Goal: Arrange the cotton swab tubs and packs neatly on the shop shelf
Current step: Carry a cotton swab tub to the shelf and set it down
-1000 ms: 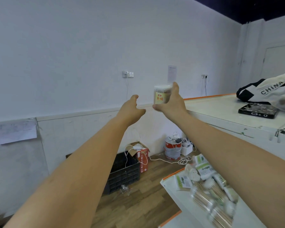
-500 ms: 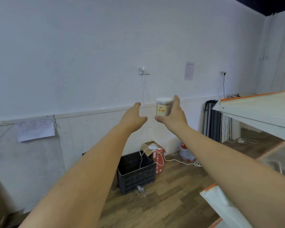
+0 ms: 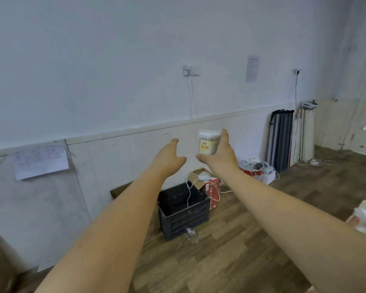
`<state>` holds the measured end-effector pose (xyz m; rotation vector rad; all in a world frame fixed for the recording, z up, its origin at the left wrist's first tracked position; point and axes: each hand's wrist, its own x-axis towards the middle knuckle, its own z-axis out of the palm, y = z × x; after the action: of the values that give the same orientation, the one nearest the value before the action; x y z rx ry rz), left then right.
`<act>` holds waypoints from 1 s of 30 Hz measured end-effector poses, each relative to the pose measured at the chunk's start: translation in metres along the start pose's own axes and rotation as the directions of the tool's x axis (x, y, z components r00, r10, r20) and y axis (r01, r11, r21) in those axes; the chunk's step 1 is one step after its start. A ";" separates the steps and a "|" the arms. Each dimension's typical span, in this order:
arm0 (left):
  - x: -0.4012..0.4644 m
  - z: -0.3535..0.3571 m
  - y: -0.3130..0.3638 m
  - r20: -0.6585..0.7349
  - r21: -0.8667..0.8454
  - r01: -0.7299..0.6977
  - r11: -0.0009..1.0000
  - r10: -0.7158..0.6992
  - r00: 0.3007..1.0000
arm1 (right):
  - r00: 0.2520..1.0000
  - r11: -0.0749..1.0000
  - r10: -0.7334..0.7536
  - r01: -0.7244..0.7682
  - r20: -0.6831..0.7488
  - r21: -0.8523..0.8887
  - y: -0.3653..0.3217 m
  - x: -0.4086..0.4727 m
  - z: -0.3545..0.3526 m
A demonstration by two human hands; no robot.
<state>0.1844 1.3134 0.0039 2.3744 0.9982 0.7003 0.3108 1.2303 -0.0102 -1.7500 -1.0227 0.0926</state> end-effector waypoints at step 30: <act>0.367 0.213 -0.028 0.361 -0.145 -0.186 0.972 0.227 0.905 | 0.965 0.972 0.168 -0.197 -0.202 -0.131 0.216 0.292 0.028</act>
<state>0.5221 1.5591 -0.0750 2.4149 0.5371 0.3366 0.6074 1.4298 -0.0807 -1.9475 -0.7437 -0.0353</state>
